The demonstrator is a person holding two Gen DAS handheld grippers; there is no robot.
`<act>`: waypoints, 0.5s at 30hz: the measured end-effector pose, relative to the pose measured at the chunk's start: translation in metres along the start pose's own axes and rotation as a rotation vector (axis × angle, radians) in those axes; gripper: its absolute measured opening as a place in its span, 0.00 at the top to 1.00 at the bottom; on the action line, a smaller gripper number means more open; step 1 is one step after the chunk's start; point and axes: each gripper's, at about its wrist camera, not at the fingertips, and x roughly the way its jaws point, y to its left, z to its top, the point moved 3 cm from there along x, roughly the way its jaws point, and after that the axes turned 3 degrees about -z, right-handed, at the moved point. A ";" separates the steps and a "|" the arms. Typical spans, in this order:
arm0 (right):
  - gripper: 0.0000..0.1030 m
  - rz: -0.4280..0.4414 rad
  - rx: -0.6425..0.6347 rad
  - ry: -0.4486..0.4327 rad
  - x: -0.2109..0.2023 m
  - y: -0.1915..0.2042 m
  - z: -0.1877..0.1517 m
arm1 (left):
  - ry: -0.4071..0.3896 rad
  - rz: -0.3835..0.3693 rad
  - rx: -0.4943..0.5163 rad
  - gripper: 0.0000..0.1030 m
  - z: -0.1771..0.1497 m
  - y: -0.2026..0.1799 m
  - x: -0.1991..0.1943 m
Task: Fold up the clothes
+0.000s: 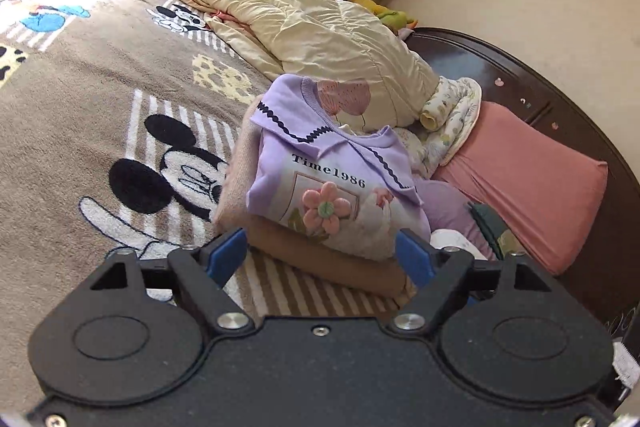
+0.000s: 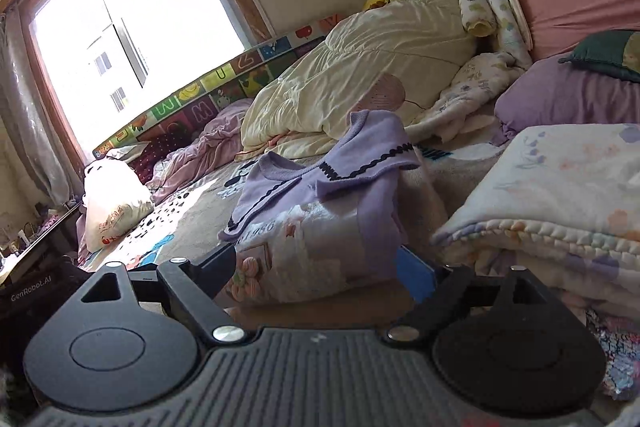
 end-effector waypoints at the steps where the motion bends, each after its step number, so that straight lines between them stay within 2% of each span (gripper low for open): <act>1: 0.10 -0.002 0.004 0.017 -0.015 0.005 -0.005 | 0.007 0.014 0.041 0.10 -0.005 -0.007 -0.015; 2: 0.05 -0.001 0.007 0.036 -0.033 0.011 -0.010 | 0.014 0.029 0.079 0.10 -0.009 -0.013 -0.030; 6: 0.01 -0.012 -0.028 0.105 -0.092 0.043 -0.018 | -0.012 0.124 0.211 0.02 -0.030 -0.035 -0.096; 10: 0.00 -0.018 -0.080 0.117 -0.148 0.078 -0.024 | -0.034 0.200 0.225 0.00 -0.047 -0.042 -0.154; 13: 0.00 -0.028 -0.126 0.128 -0.184 0.102 -0.033 | -0.075 0.307 0.244 0.00 -0.057 -0.049 -0.197; 15: 0.00 -0.032 -0.156 0.137 -0.204 0.117 -0.040 | -0.073 0.362 0.256 0.00 -0.065 -0.053 -0.223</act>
